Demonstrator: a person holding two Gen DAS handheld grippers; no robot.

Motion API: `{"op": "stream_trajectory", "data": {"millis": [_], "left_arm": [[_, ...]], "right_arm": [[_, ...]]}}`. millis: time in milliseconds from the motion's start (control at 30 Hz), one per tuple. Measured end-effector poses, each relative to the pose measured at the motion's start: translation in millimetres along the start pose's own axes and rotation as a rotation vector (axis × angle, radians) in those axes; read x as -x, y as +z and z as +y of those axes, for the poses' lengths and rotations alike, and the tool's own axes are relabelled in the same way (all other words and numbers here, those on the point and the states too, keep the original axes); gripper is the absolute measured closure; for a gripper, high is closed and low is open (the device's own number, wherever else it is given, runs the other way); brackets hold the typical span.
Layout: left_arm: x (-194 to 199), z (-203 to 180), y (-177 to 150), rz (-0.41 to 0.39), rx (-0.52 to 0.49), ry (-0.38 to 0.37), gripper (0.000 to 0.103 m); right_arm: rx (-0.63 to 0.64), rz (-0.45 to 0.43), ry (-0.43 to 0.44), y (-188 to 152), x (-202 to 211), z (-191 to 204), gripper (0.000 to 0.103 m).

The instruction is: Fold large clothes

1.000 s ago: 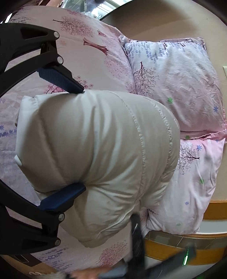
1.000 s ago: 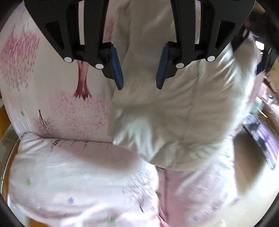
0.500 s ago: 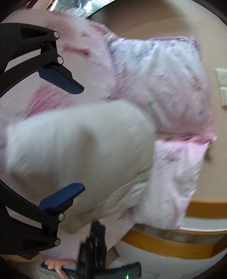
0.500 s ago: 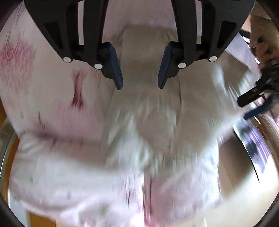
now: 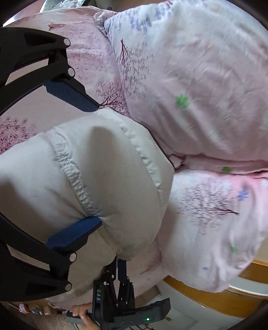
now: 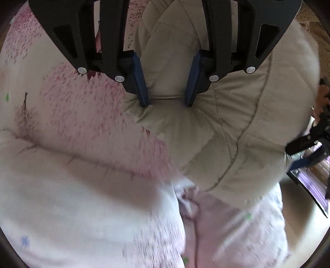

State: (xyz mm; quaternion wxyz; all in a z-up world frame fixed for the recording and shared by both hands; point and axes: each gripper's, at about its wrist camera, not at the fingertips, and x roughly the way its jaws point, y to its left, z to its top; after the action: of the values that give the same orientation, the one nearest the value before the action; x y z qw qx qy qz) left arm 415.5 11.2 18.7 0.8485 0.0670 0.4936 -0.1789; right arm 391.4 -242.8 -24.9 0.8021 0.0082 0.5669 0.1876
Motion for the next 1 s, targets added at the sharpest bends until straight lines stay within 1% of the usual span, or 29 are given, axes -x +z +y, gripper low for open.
{"op": "stream_trajectory", "data": {"millis": [67,133,200,233,300,333,400,433,467,500,567,633,667,700,733,767,833,867,933,967,1000], "left_arm": [[-10,-5,3,0.02,0.003,0.008,0.002],[-20,-13,5,0.034,0.009,0.041,0.002],[-15,-22,4,0.009,-0.028,0.098,0.002],[-9,-24,2,-0.001,-0.045,0.123,0.002],[9,-28,-5,-0.029,-0.075,0.15,0.003],[16,-29,-9,-0.039,-0.084,0.16,0.003],[42,-27,-25,-0.074,-0.087,0.168,0.003],[53,-28,-33,-0.088,-0.085,0.166,0.003],[67,-28,-46,-0.111,-0.081,0.169,0.003],[76,-29,-56,-0.128,-0.079,0.175,0.003],[101,-35,-90,-0.175,-0.068,0.168,0.003],[112,-40,-115,-0.191,-0.043,0.137,0.003],[115,-42,-128,-0.191,-0.028,0.114,0.003],[116,-45,-143,-0.184,0.0,0.084,0.003],[113,-47,-153,-0.172,0.016,0.06,0.003],[109,-50,-159,-0.166,0.029,0.043,0.003],[98,-57,-170,-0.143,0.038,0.02,0.003],[91,-60,-173,-0.126,0.04,0.008,0.002],[76,-65,-177,-0.095,0.06,-0.001,0.002],[69,-68,-178,-0.091,0.059,0.011,0.002],[65,-74,-179,-0.104,0.042,0.043,0.002]], "right_arm": [[0.005,0.03,-0.037,-1,-11,-3,0.065],[-0.019,0.037,-0.049,-3,-18,-10,0.065],[-0.05,0.026,-0.04,-2,-21,-16,0.065],[-0.047,0.008,-0.041,-4,-17,-15,0.065],[-0.03,-0.052,-0.067,-13,4,-7,0.065],[-0.03,-0.098,-0.07,-22,22,-2,0.065],[-0.03,-0.189,-0.023,-41,54,8,0.065],[-0.014,-0.252,0.0,-62,76,19,0.065],[0.002,-0.29,0.004,-80,90,25,0.065],[0.015,-0.32,0.003,-97,100,33,0.064],[0.032,-0.342,0.0,-123,105,46,0.064],[0.058,-0.341,-0.013,-146,103,59,0.064],[0.069,-0.327,-0.034,-150,98,64,0.064],[0.067,-0.298,-0.065,-155,86,66,0.064],[0.054,-0.272,-0.073,-156,79,65,0.064],[0.018,-0.223,-0.078,-155,64,59,0.063],[-0.031,-0.175,-0.053,-154,37,46,0.05],[-0.053,-0.168,-0.039,-153,27,40,0.048],[-0.106,-0.161,0.005,-150,20,30,0.046],[-0.112,-0.161,0.008,-150,21,29,0.046],[-0.108,-0.164,0.0,-150,21,30,0.046]]}}
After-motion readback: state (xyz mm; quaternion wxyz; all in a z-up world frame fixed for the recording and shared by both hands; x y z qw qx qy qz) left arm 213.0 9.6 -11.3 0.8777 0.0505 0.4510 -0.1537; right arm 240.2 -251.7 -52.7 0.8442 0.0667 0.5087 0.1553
